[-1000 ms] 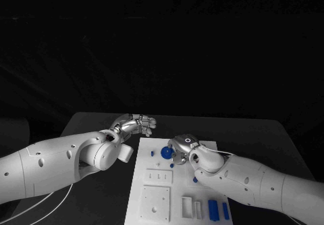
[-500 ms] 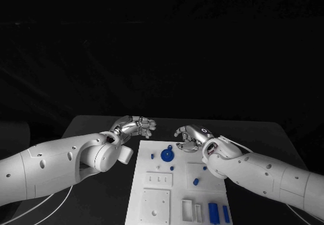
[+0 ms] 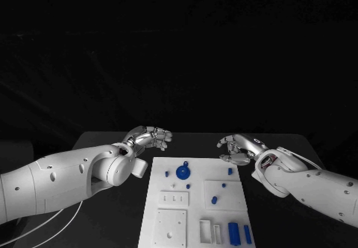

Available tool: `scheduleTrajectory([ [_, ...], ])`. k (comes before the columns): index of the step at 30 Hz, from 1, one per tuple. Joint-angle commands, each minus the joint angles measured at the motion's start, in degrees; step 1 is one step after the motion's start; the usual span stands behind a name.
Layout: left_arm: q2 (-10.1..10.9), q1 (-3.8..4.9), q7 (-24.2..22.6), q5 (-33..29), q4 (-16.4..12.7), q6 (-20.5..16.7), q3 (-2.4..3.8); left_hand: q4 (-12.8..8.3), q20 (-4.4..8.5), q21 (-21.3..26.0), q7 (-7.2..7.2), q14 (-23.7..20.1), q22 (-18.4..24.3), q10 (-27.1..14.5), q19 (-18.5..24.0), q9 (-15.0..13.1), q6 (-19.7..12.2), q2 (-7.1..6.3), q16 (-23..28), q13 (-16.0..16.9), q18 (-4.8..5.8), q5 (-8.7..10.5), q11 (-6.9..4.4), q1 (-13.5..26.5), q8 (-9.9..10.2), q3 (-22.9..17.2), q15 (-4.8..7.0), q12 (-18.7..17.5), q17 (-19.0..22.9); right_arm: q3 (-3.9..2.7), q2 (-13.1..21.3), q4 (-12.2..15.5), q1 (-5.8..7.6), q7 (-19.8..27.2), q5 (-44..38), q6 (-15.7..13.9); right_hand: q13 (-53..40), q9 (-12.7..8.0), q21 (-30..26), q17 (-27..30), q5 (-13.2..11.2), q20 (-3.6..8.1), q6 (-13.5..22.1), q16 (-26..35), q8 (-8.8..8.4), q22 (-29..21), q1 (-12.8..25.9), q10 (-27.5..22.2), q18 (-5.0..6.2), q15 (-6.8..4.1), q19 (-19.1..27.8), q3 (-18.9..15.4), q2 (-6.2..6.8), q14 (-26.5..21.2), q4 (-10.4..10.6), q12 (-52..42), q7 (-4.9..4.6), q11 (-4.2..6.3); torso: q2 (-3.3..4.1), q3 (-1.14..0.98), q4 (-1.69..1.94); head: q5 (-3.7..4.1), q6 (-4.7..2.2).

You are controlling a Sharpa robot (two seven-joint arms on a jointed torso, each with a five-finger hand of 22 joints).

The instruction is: Assemble the parts on the task board

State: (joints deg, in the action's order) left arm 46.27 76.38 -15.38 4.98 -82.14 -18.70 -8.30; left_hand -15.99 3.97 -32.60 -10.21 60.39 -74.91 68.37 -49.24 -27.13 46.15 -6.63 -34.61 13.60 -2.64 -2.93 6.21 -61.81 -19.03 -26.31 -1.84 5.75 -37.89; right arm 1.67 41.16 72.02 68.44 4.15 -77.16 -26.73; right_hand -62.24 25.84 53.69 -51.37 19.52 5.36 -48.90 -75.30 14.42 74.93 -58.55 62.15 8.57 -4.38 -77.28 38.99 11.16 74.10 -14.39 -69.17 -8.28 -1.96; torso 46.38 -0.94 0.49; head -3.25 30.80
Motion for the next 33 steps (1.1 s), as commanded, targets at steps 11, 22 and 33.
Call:
scheduleTrajectory([
  [11,0.3,-0.27,-0.8,0.0,-0.3,1.5,0.01,-0.1,-0.09,-0.3,-0.20,-0.3,-0.9,0.4,0.3,-0.1,-0.1,0.13,-0.3,0.2,-1.02,-0.12,0.12,0.3,0.2,-0.4,0.04,-0.3,-0.1,0.05,2.7,-6.0,-2.56,5.7,3.8,5.7,0.4,0.0,0.5,-0.4,-1.4,-0.25,-0.5,0.7,0.33,1.0,0.3,-0.7,6.43,0.02,0.8,-5.5,0.24,0.0,-1.9,-0.5,-0.28,-0.05,-0.53,-0.64,-0.95,1.63,0.52],
  [22,0.2,-0.39,-0.9,0.0,-0.3,1.7,0.01,-0.1,-0.10,-0.3,-0.20,-0.3,-0.9,0.4,0.3,-0.1,-0.1,0.14,-0.3,0.2,-1.01,-0.12,0.12,0.4,0.2,-0.4,0.03,-0.4,-0.1,0.03,-0.9,-12.4,-6.43,5.8,3.7,4.4,0.6,-0.2,0.5,-0.7,-3.5,-0.24,0.1,0.9,0.04,0.9,0.1,-1.0,6.43,0.18,1.2,-8.2,0.51,-0.1,-2.0,-0.6,-0.46,-0.22,-0.41,-0.50,-0.72,2.32,0.88],
  [33,0.2,-0.53,-0.8,0.0,-0.4,1.8,0.01,-0.1,-0.10,-0.3,-0.21,-0.3,-0.9,0.3,0.3,-0.2,-0.1,0.16,-0.3,0.3,-1.01,-0.12,0.14,0.4,0.3,-0.4,0.03,-0.4,-0.1,0.03,-3.9,-16.4,-7.30,5.3,3.7,3.6,0.8,-0.3,0.4,-0.9,-6.1,-0.14,0.3,1.0,-0.03,0.9,-0.4,-1.1,6.43,0.26,1.3,-9.2,0.08,-0.1,-1.9,-0.8,-0.54,-0.30,-0.32,-0.24,-0.56,2.72,1.18],
])
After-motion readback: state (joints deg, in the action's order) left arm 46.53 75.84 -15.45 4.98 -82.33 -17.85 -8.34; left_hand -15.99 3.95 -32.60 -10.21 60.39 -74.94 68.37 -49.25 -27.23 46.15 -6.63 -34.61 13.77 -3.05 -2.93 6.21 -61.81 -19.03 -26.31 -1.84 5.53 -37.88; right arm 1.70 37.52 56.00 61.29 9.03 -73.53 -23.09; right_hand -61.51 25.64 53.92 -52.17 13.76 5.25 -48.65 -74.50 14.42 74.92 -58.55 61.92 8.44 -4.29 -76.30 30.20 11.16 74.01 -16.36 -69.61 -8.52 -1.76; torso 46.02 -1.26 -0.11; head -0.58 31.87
